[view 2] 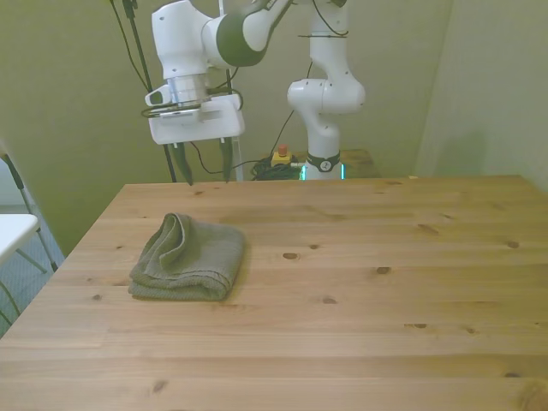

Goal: Unfold the towel

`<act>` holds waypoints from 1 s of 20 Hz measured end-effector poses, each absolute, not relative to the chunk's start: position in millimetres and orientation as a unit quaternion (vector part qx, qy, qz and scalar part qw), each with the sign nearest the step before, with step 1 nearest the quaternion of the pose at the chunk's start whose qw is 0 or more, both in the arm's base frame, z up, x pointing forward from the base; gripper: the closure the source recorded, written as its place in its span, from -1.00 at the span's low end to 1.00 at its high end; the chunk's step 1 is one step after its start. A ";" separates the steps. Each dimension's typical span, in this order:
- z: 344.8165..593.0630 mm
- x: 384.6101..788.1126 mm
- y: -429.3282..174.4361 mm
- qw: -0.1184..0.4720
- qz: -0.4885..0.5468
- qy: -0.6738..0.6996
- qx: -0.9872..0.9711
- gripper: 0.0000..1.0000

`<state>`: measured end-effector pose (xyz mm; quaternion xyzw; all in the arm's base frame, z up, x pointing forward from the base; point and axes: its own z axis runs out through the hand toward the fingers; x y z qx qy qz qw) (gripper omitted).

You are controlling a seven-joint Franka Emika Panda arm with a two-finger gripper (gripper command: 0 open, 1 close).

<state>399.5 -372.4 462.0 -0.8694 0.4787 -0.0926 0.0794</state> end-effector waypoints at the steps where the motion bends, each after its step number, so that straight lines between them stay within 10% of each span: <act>1: 461.8 397.5 -383.0 0.075 -0.096 0.478 -0.870 -1.00; 12: 453.1 431.9 -440.3 -0.061 -0.212 0.506 -0.834 -1.00; 20: 435.8 441.9 -411.3 0.062 -0.225 0.498 -0.835 -1.00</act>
